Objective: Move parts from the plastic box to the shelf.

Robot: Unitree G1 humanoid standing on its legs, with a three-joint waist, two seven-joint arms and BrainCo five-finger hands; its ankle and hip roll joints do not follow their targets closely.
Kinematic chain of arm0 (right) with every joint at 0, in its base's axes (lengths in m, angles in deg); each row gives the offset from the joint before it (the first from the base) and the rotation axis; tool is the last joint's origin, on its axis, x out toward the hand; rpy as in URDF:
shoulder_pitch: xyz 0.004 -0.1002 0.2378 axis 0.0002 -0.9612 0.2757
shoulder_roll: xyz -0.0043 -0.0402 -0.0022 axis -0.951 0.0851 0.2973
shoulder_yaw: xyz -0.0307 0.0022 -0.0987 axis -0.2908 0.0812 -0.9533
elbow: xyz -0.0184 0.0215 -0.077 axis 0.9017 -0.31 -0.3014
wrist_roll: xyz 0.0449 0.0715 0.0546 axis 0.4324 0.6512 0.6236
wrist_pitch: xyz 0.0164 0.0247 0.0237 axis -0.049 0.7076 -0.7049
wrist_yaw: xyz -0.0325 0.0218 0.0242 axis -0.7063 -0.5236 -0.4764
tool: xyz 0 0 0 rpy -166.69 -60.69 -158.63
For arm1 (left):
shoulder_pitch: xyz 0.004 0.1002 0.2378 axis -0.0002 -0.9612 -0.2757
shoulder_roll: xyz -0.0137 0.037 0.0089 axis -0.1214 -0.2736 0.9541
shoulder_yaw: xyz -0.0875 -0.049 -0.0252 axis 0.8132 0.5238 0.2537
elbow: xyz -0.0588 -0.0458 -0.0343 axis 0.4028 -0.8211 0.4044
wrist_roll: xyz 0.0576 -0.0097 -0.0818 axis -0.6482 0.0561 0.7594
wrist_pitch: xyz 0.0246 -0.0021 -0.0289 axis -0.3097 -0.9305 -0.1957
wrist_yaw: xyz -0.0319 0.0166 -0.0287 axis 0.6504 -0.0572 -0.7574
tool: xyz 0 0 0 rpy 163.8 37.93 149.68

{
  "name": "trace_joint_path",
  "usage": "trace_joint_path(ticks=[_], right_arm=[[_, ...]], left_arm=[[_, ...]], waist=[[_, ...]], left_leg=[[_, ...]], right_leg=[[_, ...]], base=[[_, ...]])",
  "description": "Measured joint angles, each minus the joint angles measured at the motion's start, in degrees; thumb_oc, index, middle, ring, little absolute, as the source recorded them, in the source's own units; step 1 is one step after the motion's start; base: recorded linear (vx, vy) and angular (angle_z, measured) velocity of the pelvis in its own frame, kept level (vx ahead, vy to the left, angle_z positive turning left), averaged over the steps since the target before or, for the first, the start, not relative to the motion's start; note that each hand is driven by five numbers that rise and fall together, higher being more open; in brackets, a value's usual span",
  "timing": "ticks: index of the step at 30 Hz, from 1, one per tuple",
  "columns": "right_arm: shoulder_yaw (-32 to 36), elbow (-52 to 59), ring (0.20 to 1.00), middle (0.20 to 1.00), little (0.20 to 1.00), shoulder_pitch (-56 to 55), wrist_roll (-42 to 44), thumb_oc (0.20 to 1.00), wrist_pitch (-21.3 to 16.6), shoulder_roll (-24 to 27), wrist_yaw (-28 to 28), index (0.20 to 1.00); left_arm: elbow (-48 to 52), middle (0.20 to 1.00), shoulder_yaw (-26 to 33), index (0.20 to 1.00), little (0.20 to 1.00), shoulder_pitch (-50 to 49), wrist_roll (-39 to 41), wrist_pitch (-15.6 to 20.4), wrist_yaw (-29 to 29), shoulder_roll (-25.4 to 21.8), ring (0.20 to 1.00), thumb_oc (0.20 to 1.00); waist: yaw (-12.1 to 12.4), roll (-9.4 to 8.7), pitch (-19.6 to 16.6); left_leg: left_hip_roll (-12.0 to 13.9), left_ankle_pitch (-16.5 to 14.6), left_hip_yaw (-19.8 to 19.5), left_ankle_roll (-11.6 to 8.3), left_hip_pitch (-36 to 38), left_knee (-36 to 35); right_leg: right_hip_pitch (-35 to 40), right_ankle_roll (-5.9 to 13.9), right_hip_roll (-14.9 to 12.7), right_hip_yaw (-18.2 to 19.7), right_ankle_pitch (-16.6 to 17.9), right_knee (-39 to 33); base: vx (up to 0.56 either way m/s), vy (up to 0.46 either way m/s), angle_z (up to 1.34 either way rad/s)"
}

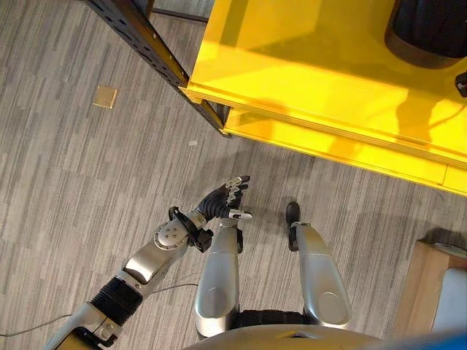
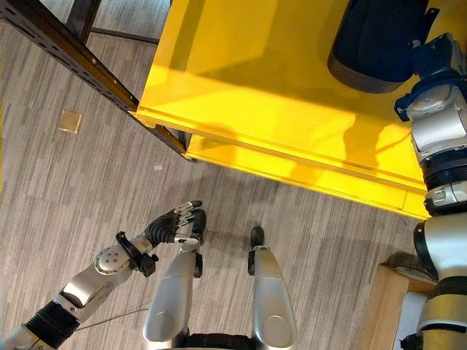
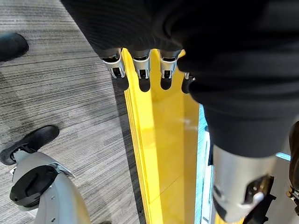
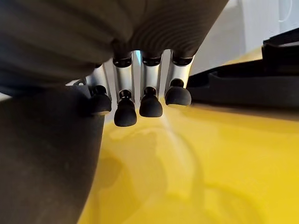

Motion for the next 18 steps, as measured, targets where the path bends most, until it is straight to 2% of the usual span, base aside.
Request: trace_joint_path(ticks=[8, 18], right_arm=[[-0.1, 1.7, 0.2, 0.2, 0.2, 0.0, -2.3, 0.2, 1.7, -0.1, 1.3, 0.2], [-2.0, 1.7, 0.2, 0.2, 0.2, 0.1, -4.9, 0.2, 1.5, -0.1, 1.3, 0.2]], left_arm=[[0.0, 1.0, 0.4, 1.0, 1.0, 0.0, 0.0, 0.1, 0.0, 0.3, 1.0, 1.0], [0.0, 1.0, 0.4, 1.0, 1.0, 0.0, 0.0, 0.3, 0.1, 0.3, 1.0, 1.0]], waist=[[-0.4, 0.3, 0.0], [-0.2, 0.48, -0.1]], left_leg=[[0.2, 0.5, 0.7, 0.13, -0.3, -0.5], [0.1, 0.5, 0.8, 0.09, -0.9, -0.5]], right_leg=[[-1.8, -0.51, 0.1, 0.3, -0.3, 1.5], [-2.9, -0.67, 0.0, 0.3, -0.8, 2.6]], base=[[-0.02, 0.008, -0.03], [0.0, 0.0, 0.0]])
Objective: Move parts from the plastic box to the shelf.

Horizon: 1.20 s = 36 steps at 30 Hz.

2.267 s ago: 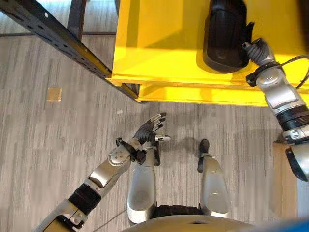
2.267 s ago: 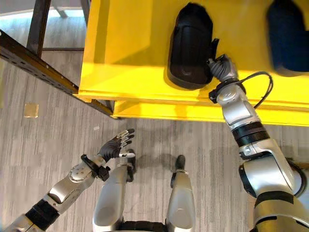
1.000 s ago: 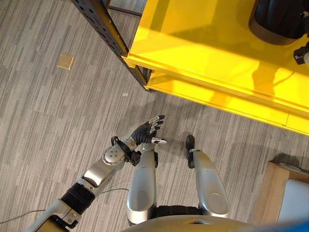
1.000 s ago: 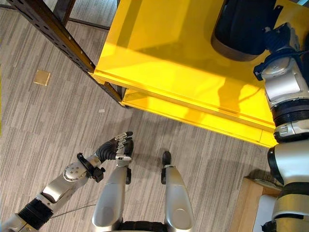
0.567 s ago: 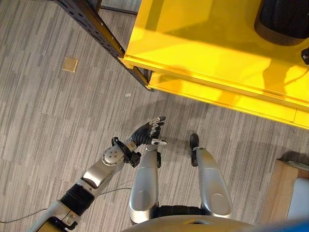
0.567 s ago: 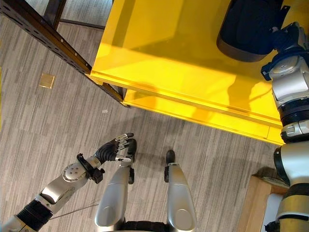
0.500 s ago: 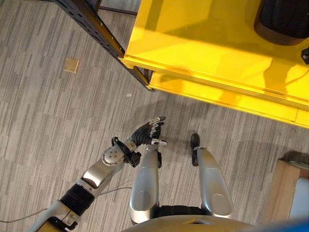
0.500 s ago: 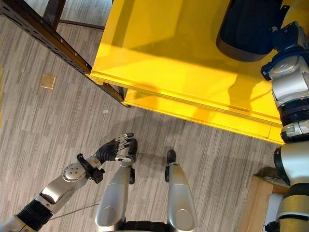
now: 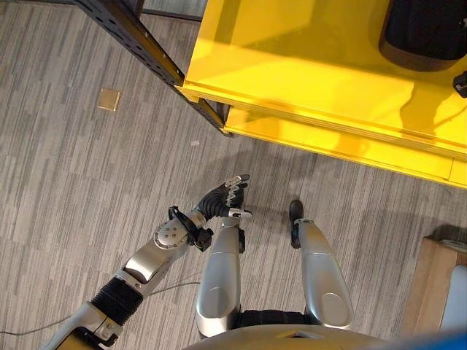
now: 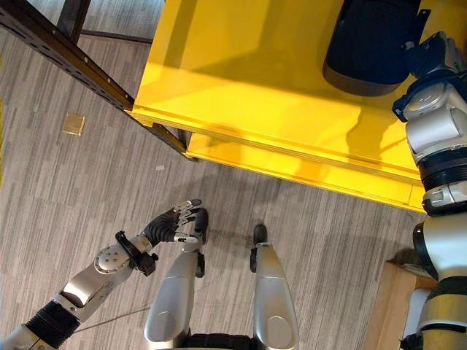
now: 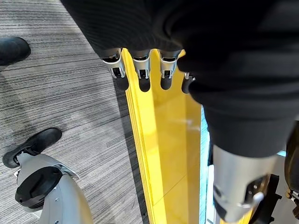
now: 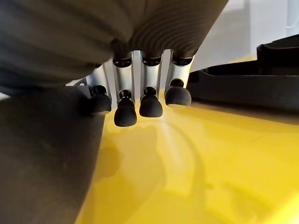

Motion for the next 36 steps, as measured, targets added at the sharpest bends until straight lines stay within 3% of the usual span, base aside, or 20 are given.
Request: trace_joint_path(ticks=[13, 19, 36], right_arm=[[-0.7, 7.3, 0.2, 0.2, 0.2, 0.6, -4.6, 0.2, 0.6, -0.7, -0.3, 0.2], [-0.6, 7.8, 0.2, 0.2, 0.2, 0.7, -5.8, 0.2, 3.0, -0.7, -0.6, 0.2], [-0.6, 6.2, 0.2, 0.2, 0.2, 1.0, -8.7, 0.2, 2.9, -0.6, -3.0, 0.2]], left_arm=[[0.0, 1.0, 0.5, 1.0, 1.0, -0.3, 0.0, 1.5, 0.1, 1.2, 1.0, 1.0], [0.0, 1.0, 0.5, 1.0, 1.0, -1.0, 0.0, 2.5, 0.0, 1.5, 1.0, 1.0], [1.1, 1.0, 0.5, 1.0, 1.0, -1.2, 0.1, 3.3, 0.0, 1.9, 1.0, 1.0]], waist=[[-1.0, 2.58, 0.1], [-1.0, 2.67, 0.0], [-1.3, 3.02, -0.2]], left_leg=[[0.0, 0.8, 2.0, 0.11, -3.0, -0.5], [-0.1, 1.5, 2.4, 0.32, -3.3, -2.1], [0.0, 1.6, 3.9, 0.24, -3.6, -2.0]], right_leg=[[-5.1, -0.46, -0.8, 0.6, -0.8, 3.0], [-6.8, -1.02, -1.1, 0.2, -1.2, 4.7], [-7.6, -1.22, -1.5, 0.3, -1.5, 5.6]], base=[[0.03, 0.026, -0.01], [-0.01, 0.016, 0.05], [0.0, 0.004, 0.0]])
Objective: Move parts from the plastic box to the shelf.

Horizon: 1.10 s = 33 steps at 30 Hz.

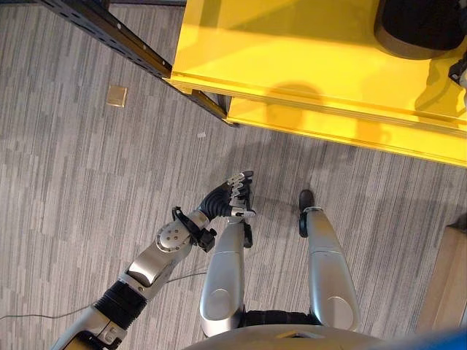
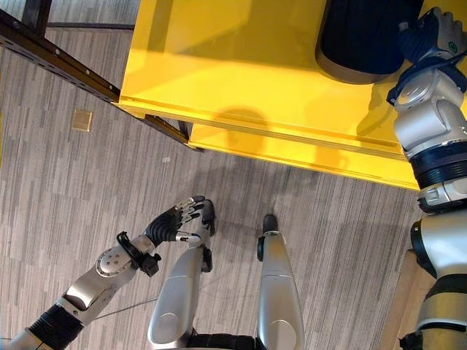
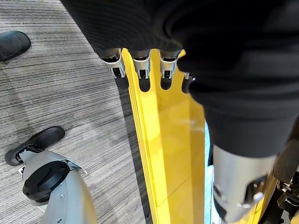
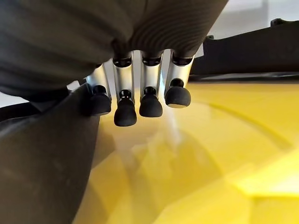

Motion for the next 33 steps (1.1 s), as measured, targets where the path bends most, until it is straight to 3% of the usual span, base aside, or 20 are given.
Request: trace_joint_path(ticks=[20, 21, 23, 24, 33], right_arm=[[-1.8, 0.6, 0.206, 0.206, 0.206, 2.3, -4.9, 0.206, 0.1, 0.4, -0.2, 0.206], [-1.8, 0.6, 0.589, 0.589, 0.589, 2.3, -4.9, 0.589, 0.3, 0.4, -0.3, 0.589], [-1.8, 0.6, 0.912, 0.912, 0.912, 2.3, -4.9, 0.912, 0.8, 0.4, -0.4, 0.912], [-1.8, 0.6, 1.0, 1.0, 1.0, 2.3, -4.9, 1.0, 1.0, 0.5, -0.4, 1.0], [-1.5, 0.3, 1.0, 1.0, 1.0, 2.3, -4.8, 1.0, 2.6, 0.5, -4.1, 1.0]], left_arm=[[0.0, 1.0, 0.0, 1.0, 1.0, -0.2, 1.7, 0.4, -0.1, 0.0, 1.0, 1.0], [0.0, 1.0, 0.0, 1.0, 1.0, -0.2, 1.8, 0.4, -0.1, 0.0, 1.0, 1.0], [0.0, 1.0, 0.0, 1.0, 1.0, -0.2, 1.9, 0.4, -0.1, 0.0, 1.0, 1.0], [0.0, 1.0, 0.0, 1.0, 1.0, -0.2, 1.9, 0.4, -0.1, 0.0, 1.0, 1.0], [0.0, 1.0, 0.0, 1.0, 1.0, -0.2, 2.2, 0.4, -0.1, 0.0, 1.0, 1.0]], waist=[[0.3, 0.45, -0.3], [0.3, 0.55, -0.3], [0.3, 0.55, -0.3], [0.3, 0.55, -0.3], [0.2, 0.55, -0.3]], left_leg=[[-0.1, 0.7, 0.0, 0.43, -1.4, 0.1], [-0.1, 0.6, 0.0, 0.19, -1.4, 0.2], [-0.1, 0.6, 0.0, 0.2, -1.4, 0.1], [-0.1, 0.6, 0.0, 0.19, -1.4, 0.1], [-0.1, 0.9, 0.6, 0.42, -1.4, 0.2]], right_leg=[[-1.5, 0.06, -0.2, -0.3, -0.1, 0.7], [-1.5, 0.06, -0.3, -0.3, -0.1, 0.7], [-1.5, 0.06, -0.3, -0.3, -0.1, 0.7], [-1.5, 0.06, -0.3, -0.3, -0.1, 0.7], [-1.6, 0.12, -0.4, -0.1, -0.1, 0.5]], base=[[0.0, 0.0, 0.0], [0.0, 0.0, 0.0], [0.0, 0.0, 0.0], [0.0, 0.0, 0.0], [0.0, 0.0, 0.0]])
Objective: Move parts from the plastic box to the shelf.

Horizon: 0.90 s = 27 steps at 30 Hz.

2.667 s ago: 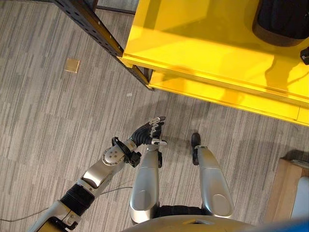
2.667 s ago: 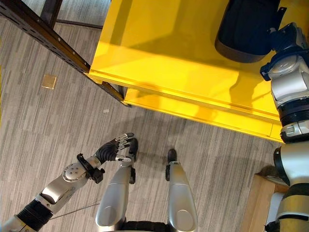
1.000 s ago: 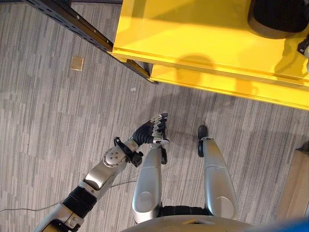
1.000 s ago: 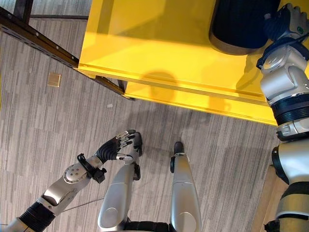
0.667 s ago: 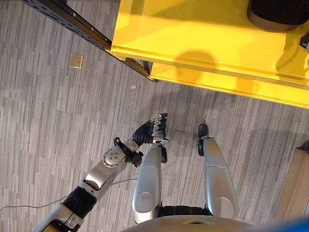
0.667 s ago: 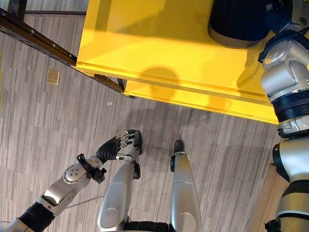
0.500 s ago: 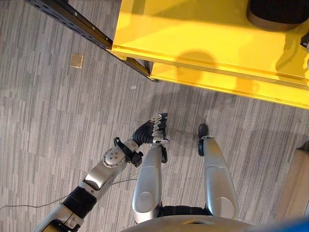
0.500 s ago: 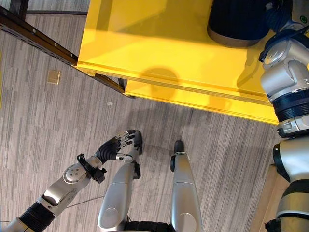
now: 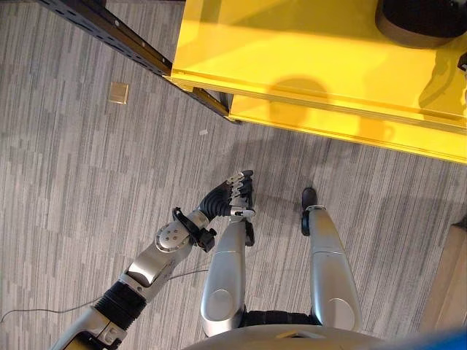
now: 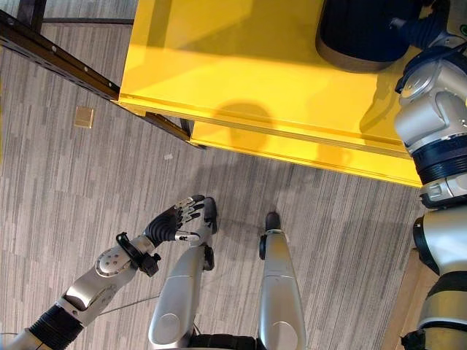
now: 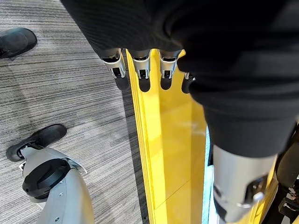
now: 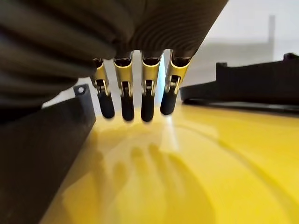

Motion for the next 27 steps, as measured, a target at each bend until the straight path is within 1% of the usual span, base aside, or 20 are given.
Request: trace_joint_path(ticks=[4, 8, 10, 13, 15, 18, 21, 26, 27], right_arm=[[0.0, -0.5, 1.0, 1.0, 1.0, 0.0, 0.0, 1.0, 1.0, 0.0, -2.3, 1.0], [0.2, -0.5, 1.0, 1.0, 1.0, 0.0, 0.0, 1.0, 1.0, 0.0, -4.3, 1.0], [0.3, -0.6, 1.0, 1.0, 1.0, 0.0, 0.0, 1.0, 0.8, 0.0, -6.5, 1.0], [2.4, -0.4, 1.0, 1.0, 1.0, 0.0, 0.1, 1.0, 0.2, 0.0, -9.1, 1.0], [3.9, 0.3, 1.0, 1.0, 1.0, 0.0, 0.1, 1.0, -0.8, 0.0, -11.6, 1.0], [4.8, 1.6, 1.0, 1.0, 1.0, -0.2, 0.1, 1.0, -2.0, 0.0, -13.6, 1.0], [5.7, 6.5, 1.0, 1.0, 1.0, -0.8, 0.0, 1.0, -4.1, 0.0, -15.4, 1.0], [7.3, 10.4, 1.0, 1.0, 1.0, -2.6, -0.1, 1.0, -7.8, -0.1, -16.1, 1.0], [7.4, 11.7, 1.0, 1.0, 1.0, -3.4, -0.2, 1.0, -8.2, 0.0, -16.1, 1.0]], left_arm=[[0.0, 1.0, 0.0, 1.0, 1.0, 0.0, 0.0, 0.0, 0.0, 0.1, 1.0, 1.0], [0.0, 1.0, 0.0, 1.0, 1.0, 0.0, 0.0, 0.0, 0.0, 0.2, 1.0, 1.0], [0.0, 1.0, -0.1, 1.0, 1.0, 0.0, 0.0, 0.0, 0.0, 0.2, 1.0, 1.0], [0.0, 1.0, 0.0, 1.0, 1.0, 0.0, 0.0, 0.0, 0.0, 0.2, 1.0, 1.0], [0.0, 1.0, -0.1, 1.0, 1.0, -0.1, 0.0, 0.0, 0.0, 0.2, 1.0, 1.0], [0.0, 1.0, -0.1, 1.0, 1.0, -0.1, 0.0, 0.0, 0.0, 0.2, 1.0, 1.0], [0.0, 1.0, 0.0, 1.0, 1.0, -0.1, 0.3, 0.0, 0.0, 0.3, 1.0, 1.0], [-0.1, 1.0, 0.0, 1.0, 1.0, -0.1, 0.5, 0.0, 0.0, 0.4, 1.0, 1.0], [-0.1, 1.0, 0.0, 1.0, 1.0, -0.1, 0.6, 0.0, 0.0, 0.5, 1.0, 1.0]], waist=[[-0.1, 0.0, 0.0], [-0.1, 0.0, 0.0], [-0.2, 0.01, 0.0], [-0.3, 0.06, 0.0], [-0.5, 0.14, -0.1], [-0.6, 0.25, -0.2], [-1.2, 0.34, -0.2], [-1.5, 0.72, -0.5], [-1.5, 1.04, -0.7]], left_leg=[[0.0, 0.2, 0.1, 0.04, 0.1, 0.0], [0.0, 0.2, 0.2, 0.06, 0.3, 0.0], [0.0, 0.2, 0.2, 0.06, 0.3, 0.0], [0.0, 0.2, 0.4, 0.06, 0.4, -0.1], [0.0, 0.2, 0.5, 0.06, 0.5, -0.1], [0.0, 0.2, 0.6, 0.06, 0.7, -0.1], [0.0, 0.2, 0.6, 0.08, 0.9, -0.1], [0.0, 0.2, 0.7, 0.09, 1.9, -0.1], [0.0, 0.2, 0.6, 0.07, 2.0, -0.1]], right_leg=[[0.1, 0.02, 0.0, 0.0, 0.0, 0.0], [0.1, 0.02, 0.0, 0.1, 0.0, 0.3], [0.1, 0.02, 0.0, 0.1, 0.0, 0.3], [0.1, 0.02, -0.1, 0.3, 0.0, 0.3], [0.2, 0.02, -0.1, 0.3, 0.0, 0.3], [0.3, 0.02, -0.1, 0.4, 0.0, 0.2], [0.5, 0.02, -0.1, 0.4, 0.0, 0.3], [1.4, 0.01, -0.1, 0.5, 0.0, 0.3], [1.6, 0.0, -0.1, 0.4, 0.0, 0.2]], base=[[0.0, 0.0, 0.0], [0.0, 0.0, 0.0], [0.0, 0.0, 0.0], [0.0, 0.0, 0.0], [0.0, 0.0, 0.0], [0.0, 0.0, 0.0], [0.0, 0.0, 0.0], [0.0, 0.0, 0.0], [0.0, 0.0, 0.0]])
